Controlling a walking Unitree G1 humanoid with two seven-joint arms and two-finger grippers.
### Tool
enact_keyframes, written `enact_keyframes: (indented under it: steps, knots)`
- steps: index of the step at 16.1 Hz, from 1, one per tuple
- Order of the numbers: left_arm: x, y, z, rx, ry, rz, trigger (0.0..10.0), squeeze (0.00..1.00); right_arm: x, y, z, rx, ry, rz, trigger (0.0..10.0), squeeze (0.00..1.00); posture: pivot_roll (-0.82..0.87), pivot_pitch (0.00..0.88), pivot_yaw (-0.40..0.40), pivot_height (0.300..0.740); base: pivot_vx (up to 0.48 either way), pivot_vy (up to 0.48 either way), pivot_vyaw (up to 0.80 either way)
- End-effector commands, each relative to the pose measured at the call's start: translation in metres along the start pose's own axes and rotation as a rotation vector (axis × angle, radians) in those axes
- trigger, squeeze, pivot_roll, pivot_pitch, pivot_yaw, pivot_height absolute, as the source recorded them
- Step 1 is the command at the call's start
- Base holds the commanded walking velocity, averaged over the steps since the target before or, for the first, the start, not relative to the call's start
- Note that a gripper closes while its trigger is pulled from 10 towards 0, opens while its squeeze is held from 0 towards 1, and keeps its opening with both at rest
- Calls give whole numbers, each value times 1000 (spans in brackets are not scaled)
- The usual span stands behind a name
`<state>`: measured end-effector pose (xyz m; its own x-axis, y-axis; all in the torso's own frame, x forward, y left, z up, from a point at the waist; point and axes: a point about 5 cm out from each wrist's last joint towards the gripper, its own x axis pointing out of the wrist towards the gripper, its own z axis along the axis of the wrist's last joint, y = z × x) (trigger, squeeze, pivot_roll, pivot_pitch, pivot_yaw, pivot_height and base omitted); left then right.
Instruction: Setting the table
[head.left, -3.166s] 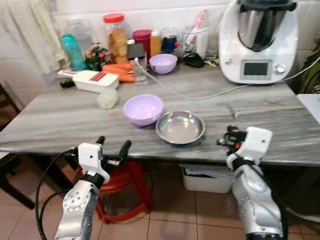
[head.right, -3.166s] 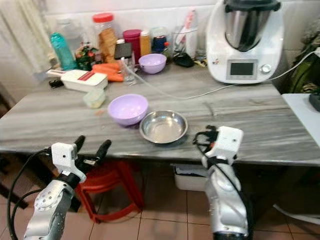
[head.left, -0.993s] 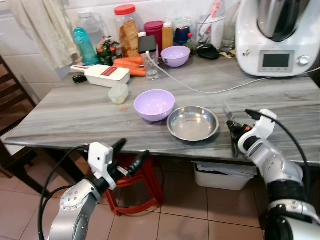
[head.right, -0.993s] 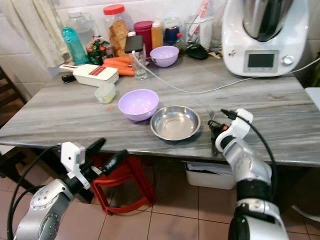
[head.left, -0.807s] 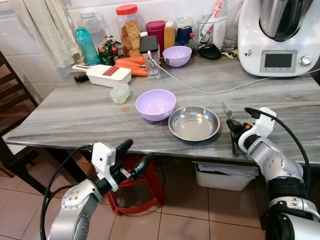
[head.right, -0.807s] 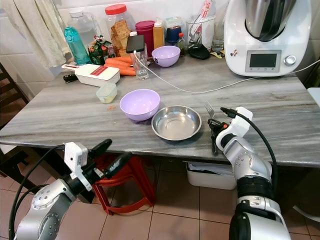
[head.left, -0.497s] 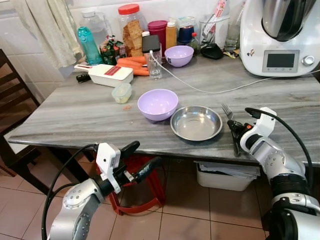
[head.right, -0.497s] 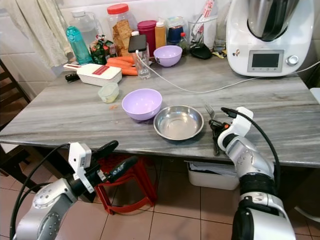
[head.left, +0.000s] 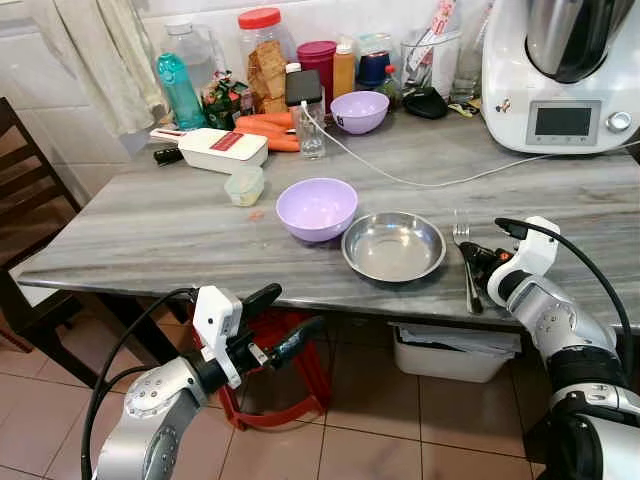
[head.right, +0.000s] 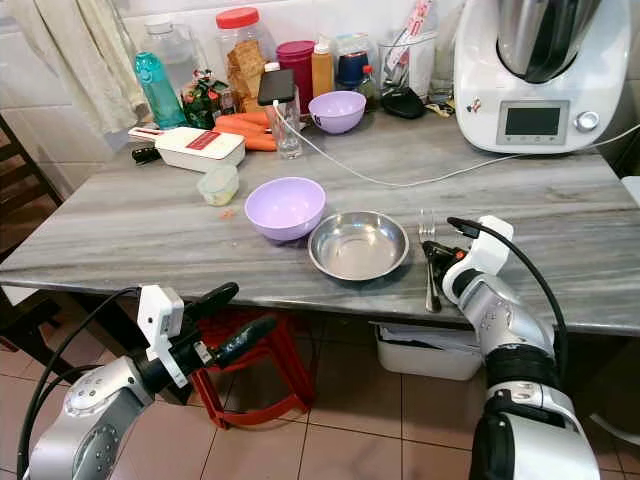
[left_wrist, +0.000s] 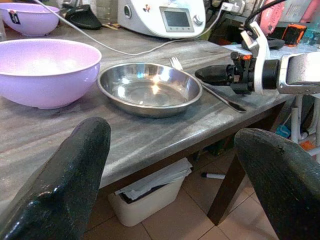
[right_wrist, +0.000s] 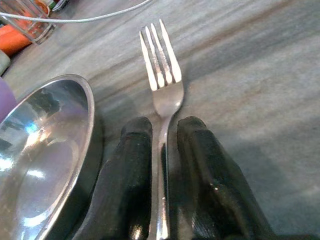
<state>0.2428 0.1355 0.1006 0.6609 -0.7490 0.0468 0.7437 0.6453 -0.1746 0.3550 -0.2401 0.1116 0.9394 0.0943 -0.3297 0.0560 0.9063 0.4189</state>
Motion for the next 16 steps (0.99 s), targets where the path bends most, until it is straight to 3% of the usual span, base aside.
enact_keyframes:
  steps: [1, 2, 5, 11, 16]
  knots:
    - [-1, 1, 5, 24, 11, 0, 10000, 0, 0, -4, -13, 12, 48, -27, 10000, 827, -76, 0, 152, 740, 0, 0, 0]
    - [-1, 1, 5, 24, 13, 0, 10000, 0, -1, -5, -14, 13, 49, -29, 10000, 961, -76, 0, 151, 740, 0, 0, 0]
    - [0, 1, 6, 28, 13, 0, 10000, 0, -2, -7, -10, 12, 28, -40, 10000, 1000, -75, 0, 150, 740, 0, 0, 0]
    - [5, 1, 6, 22, 0, -10, 10000, 0, -7, 6, 1, -167, -83, -97, 10000, 1000, -85, 0, 144, 740, 0, 0, 0]
    - [7, 3, 6, 20, -10, -5, 10000, 0, -14, 16, -4, -332, -145, -162, 10000, 1000, -87, 0, 143, 740, 0, 0, 0]
